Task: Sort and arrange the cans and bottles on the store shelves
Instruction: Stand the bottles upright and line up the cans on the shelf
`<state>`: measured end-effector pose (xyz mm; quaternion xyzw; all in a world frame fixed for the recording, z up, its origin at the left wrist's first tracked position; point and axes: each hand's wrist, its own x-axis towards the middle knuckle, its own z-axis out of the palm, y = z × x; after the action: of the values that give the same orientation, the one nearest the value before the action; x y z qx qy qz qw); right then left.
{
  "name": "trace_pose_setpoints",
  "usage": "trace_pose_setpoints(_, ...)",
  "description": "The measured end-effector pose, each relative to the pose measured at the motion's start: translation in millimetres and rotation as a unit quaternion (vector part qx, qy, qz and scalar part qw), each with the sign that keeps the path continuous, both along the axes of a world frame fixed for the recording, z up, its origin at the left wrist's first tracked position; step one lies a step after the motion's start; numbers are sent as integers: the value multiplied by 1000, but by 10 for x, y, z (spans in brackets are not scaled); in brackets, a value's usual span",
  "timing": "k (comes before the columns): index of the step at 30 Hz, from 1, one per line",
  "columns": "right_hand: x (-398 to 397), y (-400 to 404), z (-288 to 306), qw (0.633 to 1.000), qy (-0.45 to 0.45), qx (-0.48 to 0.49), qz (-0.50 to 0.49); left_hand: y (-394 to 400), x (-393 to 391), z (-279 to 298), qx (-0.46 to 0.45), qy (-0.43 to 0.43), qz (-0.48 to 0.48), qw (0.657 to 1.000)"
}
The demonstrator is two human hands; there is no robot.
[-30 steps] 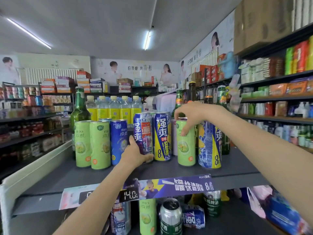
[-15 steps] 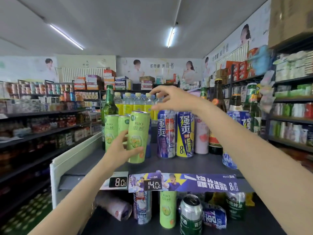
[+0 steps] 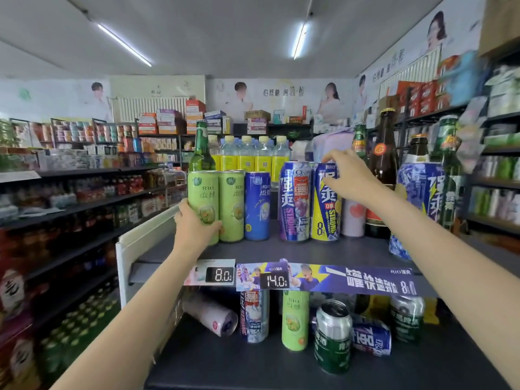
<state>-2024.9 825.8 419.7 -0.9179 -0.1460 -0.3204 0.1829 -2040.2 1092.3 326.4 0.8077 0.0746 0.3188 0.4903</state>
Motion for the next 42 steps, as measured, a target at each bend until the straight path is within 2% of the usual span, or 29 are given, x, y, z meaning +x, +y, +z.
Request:
trace_pose_setpoints(2, 5, -12, -67, 1000, 8, 0, -1, -92, -65, -57, 63, -76, 57, 993)
trace_pose_setpoints(4, 23, -100, -54, 1000, 11, 9, -8, -260, -106, -44, 152, -214, 89, 961)
trace_pose_setpoints(5, 37, -172, -14, 1000, 12, 4, -24, -368, -107, -21, 189, -260, 78, 944)
trace_pose_setpoints(7, 92, -316, 106, 995, 37, -49, -82, -623, -62, 39, 242, -291, 21, 925)
trace_pose_setpoints(11, 183, -322, 184, 966, 129, -159, -160, -1069, 167, 96, 298, -232, -31, 925)
trace_pose_setpoints(14, 325, -261, -12, 964, 151, -134, -171, -1258, 336, 107, 311, -167, -41, 935)
trace_pose_setpoints(17, 380, -251, -173, 981, 79, -33, -177, -1267, 422, 47, 345, -156, -54, 924)
trace_pose_setpoints(19, 359, -261, -214, 985, 34, 3, -169, -1229, 447, 3, 355, -160, -64, 919)
trace_pose_setpoints(23, 298, -269, -236, 987, -20, -3, -157, -1207, 459, -20, 345, -165, -71, 921)
trace_pose_setpoints(28, 188, -235, -263, 984, -38, 36, -168, -1214, 458, -21, 349, -158, -70, 921)
trace_pose_setpoints(32, 36, -158, -317, 982, -70, 30, -170, -1192, 423, 16, 369, -141, -74, 916)
trace_pose_setpoints(35, -107, -130, -201, 988, -50, 54, -134, -1112, 330, 90, 366, -157, -65, 915)
trace_pose_setpoints(39, -309, 27, 15, 992, 10, 119, -27, -735, 190, 119, 346, -233, 31, 908)
trace_pose_setpoints(42, -354, 342, 64, 984, 51, 163, 57, -453, 117, 42, 356, -208, 95, 906)
